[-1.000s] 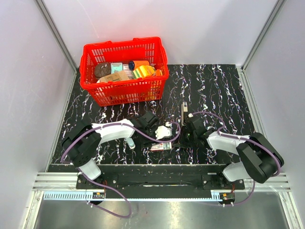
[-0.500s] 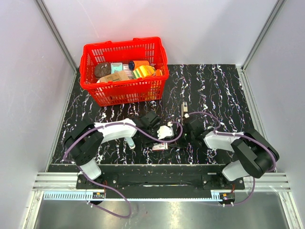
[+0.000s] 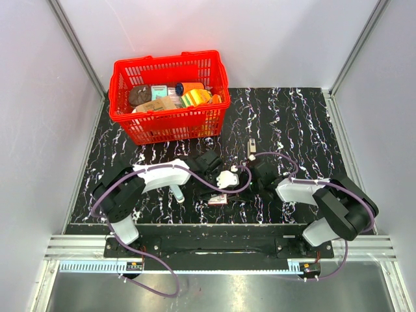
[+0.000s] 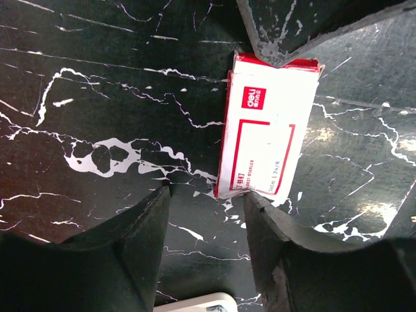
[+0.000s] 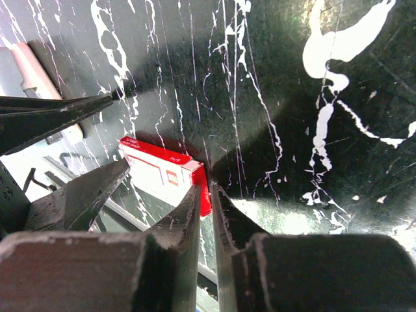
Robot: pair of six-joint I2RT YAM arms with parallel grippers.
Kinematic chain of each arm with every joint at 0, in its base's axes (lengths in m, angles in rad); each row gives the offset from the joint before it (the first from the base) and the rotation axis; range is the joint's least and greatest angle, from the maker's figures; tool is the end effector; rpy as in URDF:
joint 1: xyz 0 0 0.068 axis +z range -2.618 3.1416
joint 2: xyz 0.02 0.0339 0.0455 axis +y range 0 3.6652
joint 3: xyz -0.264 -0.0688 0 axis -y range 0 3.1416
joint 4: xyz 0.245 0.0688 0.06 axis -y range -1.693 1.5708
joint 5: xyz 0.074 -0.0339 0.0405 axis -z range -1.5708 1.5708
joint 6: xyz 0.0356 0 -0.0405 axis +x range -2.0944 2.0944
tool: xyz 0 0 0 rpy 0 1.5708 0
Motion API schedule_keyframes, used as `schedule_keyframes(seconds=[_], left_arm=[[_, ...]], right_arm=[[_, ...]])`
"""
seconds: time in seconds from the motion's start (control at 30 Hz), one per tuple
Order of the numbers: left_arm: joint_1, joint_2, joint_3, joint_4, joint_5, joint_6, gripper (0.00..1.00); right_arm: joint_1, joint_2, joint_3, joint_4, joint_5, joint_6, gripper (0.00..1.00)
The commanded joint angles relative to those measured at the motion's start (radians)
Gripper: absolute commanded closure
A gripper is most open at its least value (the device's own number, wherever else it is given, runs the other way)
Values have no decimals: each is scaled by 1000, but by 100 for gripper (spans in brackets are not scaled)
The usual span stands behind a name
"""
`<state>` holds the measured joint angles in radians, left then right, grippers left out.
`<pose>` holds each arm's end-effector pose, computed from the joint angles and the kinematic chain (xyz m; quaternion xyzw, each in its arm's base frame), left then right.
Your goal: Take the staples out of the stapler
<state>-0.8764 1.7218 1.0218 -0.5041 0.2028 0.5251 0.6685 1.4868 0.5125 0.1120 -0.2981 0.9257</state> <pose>0.2023 -0.2542 0.1609 0.6448 0.7358 -0.1297 0.1612 0.1940 0.1665 0.1256 0.0679 0.9265 0.3427 0.1401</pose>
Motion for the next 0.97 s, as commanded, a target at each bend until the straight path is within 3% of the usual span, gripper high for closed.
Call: schedule_keyframes(seconds=[0.0, 0.1, 0.23, 0.37, 0.43, 0.47, 0.5, 0.67, 0.93], left_arm=[[-15, 19, 43, 30, 30, -7, 46], [-4, -13, 37, 4, 4, 7, 44], [48, -96, 52, -66, 6, 7, 39], [140, -201, 133, -166, 46, -13, 32], [186, -249, 184, -215, 60, -31, 26], [218, -269, 205, -246, 69, -37, 12], [237, -292, 230, -269, 82, -42, 1], [365, -416, 288, -332, 136, -80, 1], [514, -556, 219, -321, 135, -191, 1]], right_arm=[[20, -3, 18, -73, 30, -8, 81], [20, -55, 46, -193, 85, -47, 76], [-7, -178, 75, -326, 135, -103, 57], [-30, -287, 142, -477, 198, -171, 29], [-37, -327, 188, -532, 215, -209, 11], [-37, -342, 216, -564, 229, -221, 1], [-38, -355, 237, -589, 243, -232, 1], [-40, -353, 385, -708, 316, -287, 1], [-40, -407, 497, -730, 329, -352, 1]])
